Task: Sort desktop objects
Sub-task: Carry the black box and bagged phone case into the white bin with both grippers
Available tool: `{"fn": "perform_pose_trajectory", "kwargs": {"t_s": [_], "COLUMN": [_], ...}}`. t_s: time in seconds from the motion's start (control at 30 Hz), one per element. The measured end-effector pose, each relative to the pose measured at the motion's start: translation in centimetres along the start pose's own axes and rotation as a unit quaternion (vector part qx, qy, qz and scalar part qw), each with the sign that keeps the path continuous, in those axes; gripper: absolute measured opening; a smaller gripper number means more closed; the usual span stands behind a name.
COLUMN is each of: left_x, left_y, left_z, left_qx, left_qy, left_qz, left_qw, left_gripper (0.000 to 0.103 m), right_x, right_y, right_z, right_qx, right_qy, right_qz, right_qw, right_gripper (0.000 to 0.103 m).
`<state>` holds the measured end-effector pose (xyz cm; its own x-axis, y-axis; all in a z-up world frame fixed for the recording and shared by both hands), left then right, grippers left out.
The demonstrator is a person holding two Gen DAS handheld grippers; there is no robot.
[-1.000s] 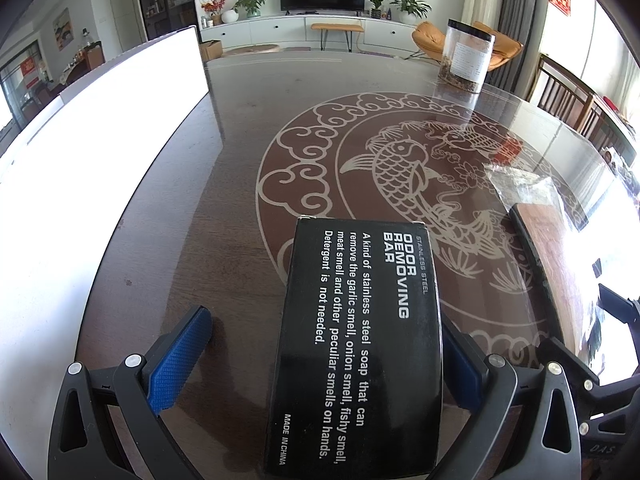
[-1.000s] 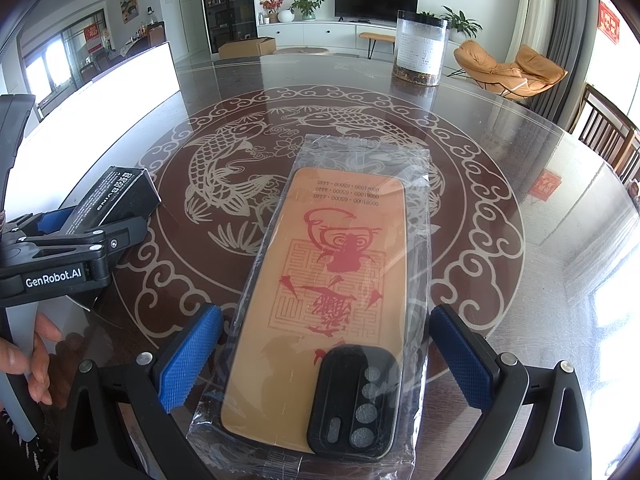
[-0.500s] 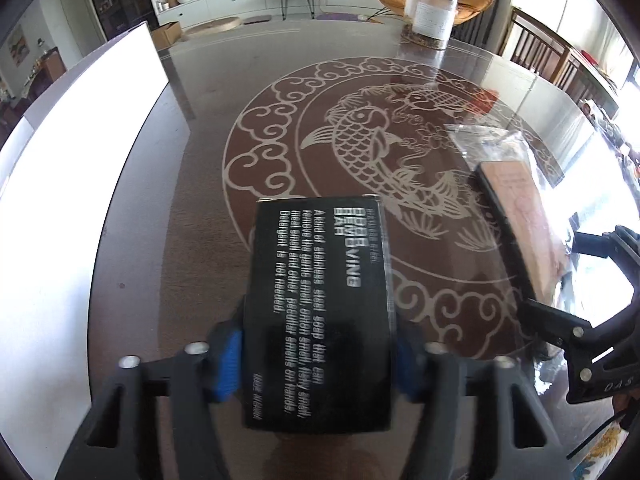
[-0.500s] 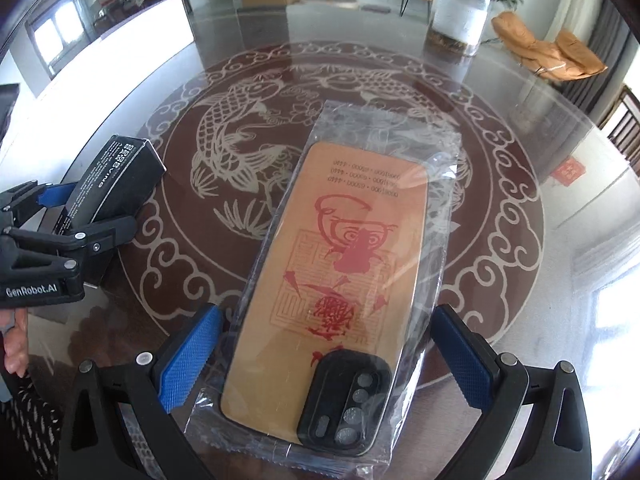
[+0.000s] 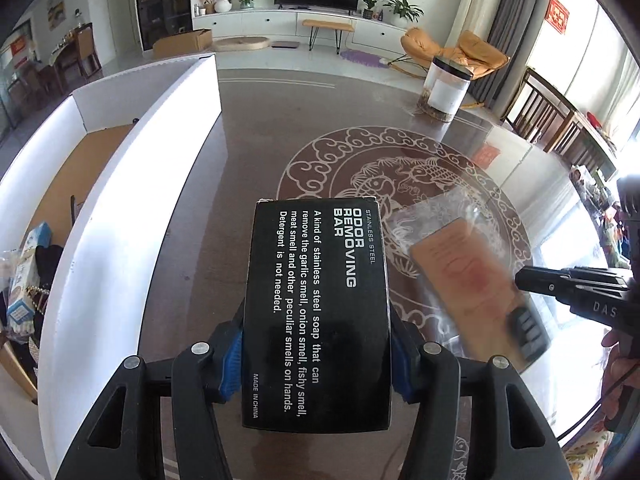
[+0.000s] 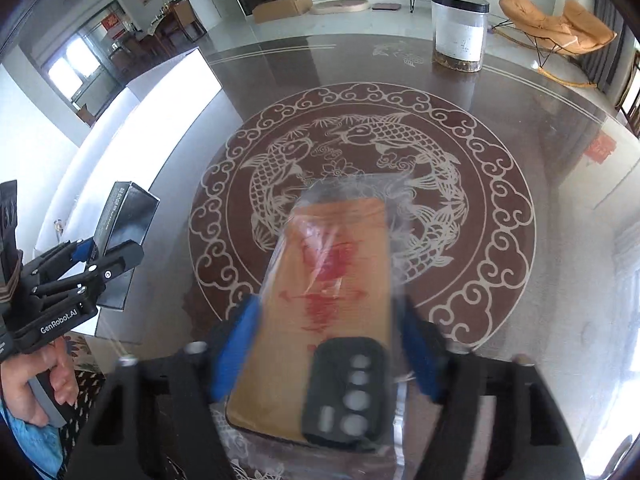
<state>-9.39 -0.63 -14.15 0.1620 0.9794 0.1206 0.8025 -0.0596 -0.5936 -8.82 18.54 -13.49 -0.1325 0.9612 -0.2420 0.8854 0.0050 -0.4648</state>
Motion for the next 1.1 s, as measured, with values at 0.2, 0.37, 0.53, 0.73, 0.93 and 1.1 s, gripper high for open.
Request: {"fn": "perform_pose_trajectory", "kwargs": {"t_s": [0.2,0.37,0.53,0.73,0.93,1.1], "left_x": [-1.6,-1.5,-2.1,-2.0,-1.6,-2.7], "left_y": [-0.1,-0.1,0.7,0.7,0.0,-1.4], "left_z": [-1.4,-2.0,-2.7,-2.9,-3.8,-6.4], "left_qx": [0.007,0.015,0.016,0.018,0.03,0.057], "left_qy": [-0.003,-0.01,-0.023,-0.024,-0.011,0.015], "left_qz": [-0.025,-0.023,-0.021,-0.017,-0.015,-0.045], "left_qw": [0.9997,0.9996,0.9994,0.9994,0.9994,0.9973], "left_gripper": [0.057,0.057,0.057,0.057,0.057,0.057], "right_x": [-0.3,-4.8,-9.2,-10.0,-8.2,-6.6], "right_y": [-0.4,0.6,1.6,3.2,2.8,0.4], "right_z": [1.1,1.9,5.6,8.6,5.8,1.7], "right_qx": [-0.034,-0.046,-0.064,-0.094,-0.082,-0.043], "right_qy": [0.02,-0.014,-0.016,0.023,0.02,-0.013], "right_qz": [-0.013,-0.07,-0.125,-0.168,-0.142,-0.081], "right_qw": [0.999,0.996,0.99,0.981,0.986,0.996], "right_gripper": [0.014,0.103,0.103,0.081,0.076,0.076]}}
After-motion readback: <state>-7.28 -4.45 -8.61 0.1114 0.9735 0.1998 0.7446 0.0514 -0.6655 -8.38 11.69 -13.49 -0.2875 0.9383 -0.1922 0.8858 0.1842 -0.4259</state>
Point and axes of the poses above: each gripper's, at about its wrist camera, not at the fingertips, and z roughly the way its jaws point, x to its right, y to its underside, the point moved 5 cm from there along z, roughly the way its jaws point, and after that the axes turned 6 degrees about x, right-handed, at the moved point
